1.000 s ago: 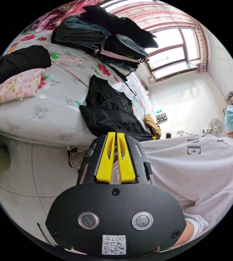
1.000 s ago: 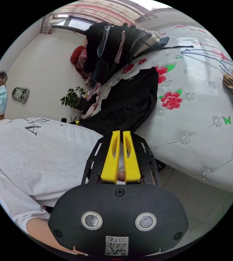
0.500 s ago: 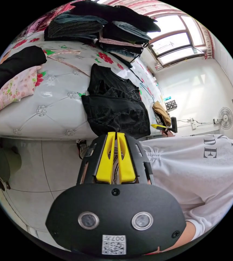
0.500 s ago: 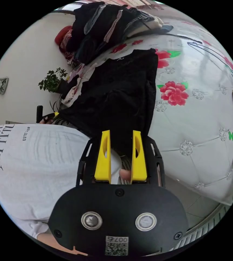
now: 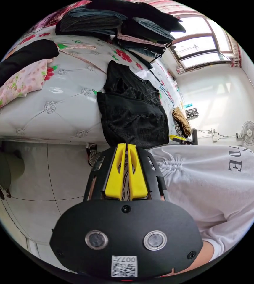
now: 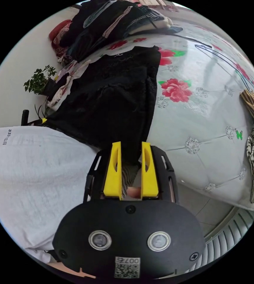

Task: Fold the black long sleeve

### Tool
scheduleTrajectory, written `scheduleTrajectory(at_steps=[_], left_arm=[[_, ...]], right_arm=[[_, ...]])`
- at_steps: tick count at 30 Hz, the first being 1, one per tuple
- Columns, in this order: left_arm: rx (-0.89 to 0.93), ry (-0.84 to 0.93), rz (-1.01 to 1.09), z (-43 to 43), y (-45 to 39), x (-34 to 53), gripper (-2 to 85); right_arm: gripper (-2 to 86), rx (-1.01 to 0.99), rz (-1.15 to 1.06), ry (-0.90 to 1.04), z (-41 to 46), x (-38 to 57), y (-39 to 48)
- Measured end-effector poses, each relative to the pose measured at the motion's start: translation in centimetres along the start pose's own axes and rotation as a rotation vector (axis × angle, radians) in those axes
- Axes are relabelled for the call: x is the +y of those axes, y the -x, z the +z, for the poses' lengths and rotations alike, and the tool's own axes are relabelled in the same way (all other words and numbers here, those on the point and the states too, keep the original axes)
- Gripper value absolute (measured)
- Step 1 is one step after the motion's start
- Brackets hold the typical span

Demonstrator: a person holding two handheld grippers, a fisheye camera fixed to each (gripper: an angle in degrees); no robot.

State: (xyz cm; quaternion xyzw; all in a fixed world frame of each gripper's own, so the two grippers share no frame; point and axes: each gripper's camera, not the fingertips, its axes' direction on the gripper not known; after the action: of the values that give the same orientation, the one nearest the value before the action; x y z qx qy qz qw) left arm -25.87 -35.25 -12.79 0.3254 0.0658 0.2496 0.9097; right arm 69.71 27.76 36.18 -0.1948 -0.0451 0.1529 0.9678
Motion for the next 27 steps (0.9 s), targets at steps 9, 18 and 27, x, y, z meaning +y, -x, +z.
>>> scheduleTrajectory(at_steps=[9,18,27], left_arm=[[-0.017,0.016,0.011,-0.1,-0.1,-0.3,-0.8],[-0.018,0.058,0.003,1.2,0.3,-0.5,-0.9],[-0.014,0.062,0.007,0.9,0.5,-0.7,-0.9]], right_arm=[[0.7,0.084,-0.045,-0.027,-1.5,1.5,0.8],[9.2,0.026,0.041,0.024,-1.7,2.4,-1.7],[2.2,0.115,0.110,0.113,-1.2,0.9,-4.4]])
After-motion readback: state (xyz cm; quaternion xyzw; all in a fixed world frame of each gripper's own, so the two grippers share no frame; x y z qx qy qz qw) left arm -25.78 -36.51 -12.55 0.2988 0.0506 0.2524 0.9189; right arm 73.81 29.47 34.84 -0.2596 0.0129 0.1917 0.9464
